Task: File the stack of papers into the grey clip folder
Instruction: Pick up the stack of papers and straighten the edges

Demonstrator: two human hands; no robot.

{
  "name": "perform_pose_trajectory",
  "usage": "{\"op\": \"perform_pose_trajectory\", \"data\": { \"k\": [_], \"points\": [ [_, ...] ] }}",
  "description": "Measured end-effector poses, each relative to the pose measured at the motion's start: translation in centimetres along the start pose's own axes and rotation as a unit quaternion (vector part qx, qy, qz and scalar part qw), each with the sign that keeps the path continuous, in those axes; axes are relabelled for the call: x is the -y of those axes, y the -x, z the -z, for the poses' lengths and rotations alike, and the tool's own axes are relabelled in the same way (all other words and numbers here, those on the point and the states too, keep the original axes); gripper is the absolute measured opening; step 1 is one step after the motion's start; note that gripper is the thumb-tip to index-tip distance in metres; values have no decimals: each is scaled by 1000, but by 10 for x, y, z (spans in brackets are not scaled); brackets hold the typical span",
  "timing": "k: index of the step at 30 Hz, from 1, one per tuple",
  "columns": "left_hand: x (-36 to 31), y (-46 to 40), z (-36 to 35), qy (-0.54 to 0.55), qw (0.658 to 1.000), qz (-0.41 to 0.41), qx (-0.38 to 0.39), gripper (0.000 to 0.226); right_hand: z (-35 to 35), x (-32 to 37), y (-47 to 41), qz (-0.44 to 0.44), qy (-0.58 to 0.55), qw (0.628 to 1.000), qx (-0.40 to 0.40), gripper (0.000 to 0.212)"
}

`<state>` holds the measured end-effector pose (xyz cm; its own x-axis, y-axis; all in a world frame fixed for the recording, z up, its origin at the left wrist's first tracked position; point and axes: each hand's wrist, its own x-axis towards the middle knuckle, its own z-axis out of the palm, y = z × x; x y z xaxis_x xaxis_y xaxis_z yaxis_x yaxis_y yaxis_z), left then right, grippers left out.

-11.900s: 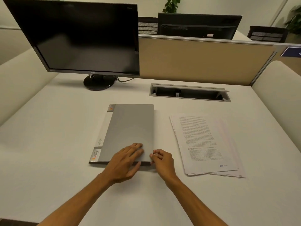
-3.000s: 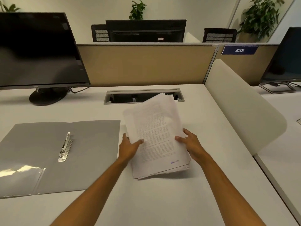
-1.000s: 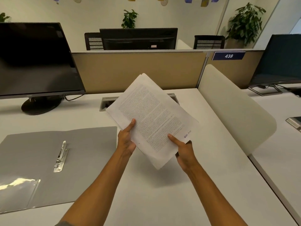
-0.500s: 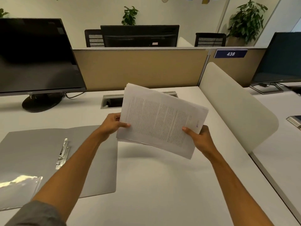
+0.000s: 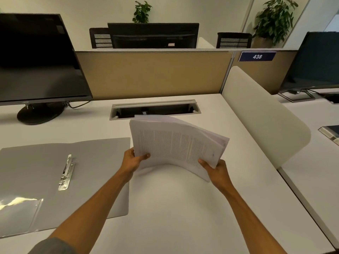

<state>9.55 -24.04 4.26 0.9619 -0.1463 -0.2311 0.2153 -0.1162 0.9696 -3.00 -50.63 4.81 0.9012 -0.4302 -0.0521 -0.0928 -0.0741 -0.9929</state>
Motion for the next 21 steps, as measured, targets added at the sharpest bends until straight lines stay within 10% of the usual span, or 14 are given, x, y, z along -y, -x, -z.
{"op": "perform_pose_trajectory", "data": {
  "k": [21],
  "points": [
    [-9,16,-3,-83,993,-61,51,38,9,-8,-9,-23,21,999,13,38]
  ]
}}
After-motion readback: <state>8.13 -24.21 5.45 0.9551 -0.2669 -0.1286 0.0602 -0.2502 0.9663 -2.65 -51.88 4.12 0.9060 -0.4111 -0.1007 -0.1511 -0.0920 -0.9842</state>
